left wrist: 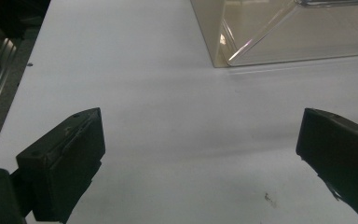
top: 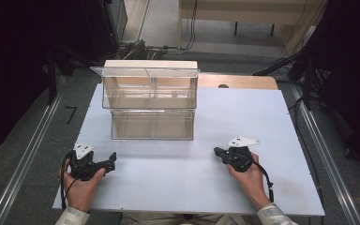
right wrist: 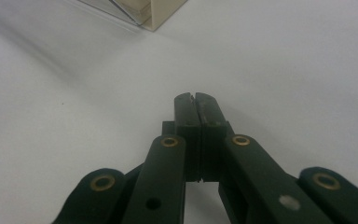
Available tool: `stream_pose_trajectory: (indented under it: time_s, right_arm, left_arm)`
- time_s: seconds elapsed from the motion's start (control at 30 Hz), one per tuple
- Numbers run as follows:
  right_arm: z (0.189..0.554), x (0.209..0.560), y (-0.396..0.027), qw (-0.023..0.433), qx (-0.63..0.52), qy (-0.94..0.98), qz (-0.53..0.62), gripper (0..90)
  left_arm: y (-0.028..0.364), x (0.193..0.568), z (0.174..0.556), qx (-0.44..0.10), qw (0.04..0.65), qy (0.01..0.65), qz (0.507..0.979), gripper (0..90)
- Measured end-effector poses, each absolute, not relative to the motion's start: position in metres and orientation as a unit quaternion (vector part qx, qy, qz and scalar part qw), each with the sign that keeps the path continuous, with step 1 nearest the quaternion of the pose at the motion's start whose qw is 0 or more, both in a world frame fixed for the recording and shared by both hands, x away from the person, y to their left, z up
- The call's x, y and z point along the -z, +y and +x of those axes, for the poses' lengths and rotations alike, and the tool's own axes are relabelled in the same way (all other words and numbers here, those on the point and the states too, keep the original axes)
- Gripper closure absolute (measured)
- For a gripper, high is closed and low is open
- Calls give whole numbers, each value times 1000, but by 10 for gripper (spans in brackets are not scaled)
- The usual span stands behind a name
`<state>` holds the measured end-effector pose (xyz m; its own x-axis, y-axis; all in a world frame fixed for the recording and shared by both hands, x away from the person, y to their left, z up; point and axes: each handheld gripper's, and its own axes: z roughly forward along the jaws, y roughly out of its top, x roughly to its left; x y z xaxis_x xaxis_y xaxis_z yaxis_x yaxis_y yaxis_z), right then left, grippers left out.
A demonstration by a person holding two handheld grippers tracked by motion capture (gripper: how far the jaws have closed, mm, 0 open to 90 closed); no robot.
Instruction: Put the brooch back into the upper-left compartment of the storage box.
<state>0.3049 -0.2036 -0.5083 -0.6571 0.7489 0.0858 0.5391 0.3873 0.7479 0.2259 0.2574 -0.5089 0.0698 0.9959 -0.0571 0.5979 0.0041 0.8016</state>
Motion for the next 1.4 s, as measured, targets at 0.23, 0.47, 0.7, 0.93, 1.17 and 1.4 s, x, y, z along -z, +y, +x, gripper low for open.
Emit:
stream_pose_trajectory:
  time_s: [0.23, 0.47, 0.7, 0.93, 1.17, 1.4]
  right_arm:
    - [302, 503, -203, 134, -395, 822, 388, 868]
    - [297, 488, -203, 138, -409, 819, 378, 869]
    - [291, 472, -199, 133, -426, 818, 363, 869]
    - [286, 463, -191, 128, -431, 821, 351, 869]
    - [286, 456, -186, 128, -437, 821, 346, 869]
    - [287, 445, -174, 123, -448, 822, 329, 869]
  left_arm:
    - [257, 509, 226, -288, 346, 618, 645, 19]
    - [257, 509, 226, -288, 346, 619, 644, 19]
    - [257, 509, 226, -288, 346, 617, 645, 20]
    - [257, 508, 225, -288, 346, 617, 646, 19]
    - [257, 509, 226, -288, 346, 616, 646, 20]
    - [257, 509, 226, -287, 348, 617, 645, 20]
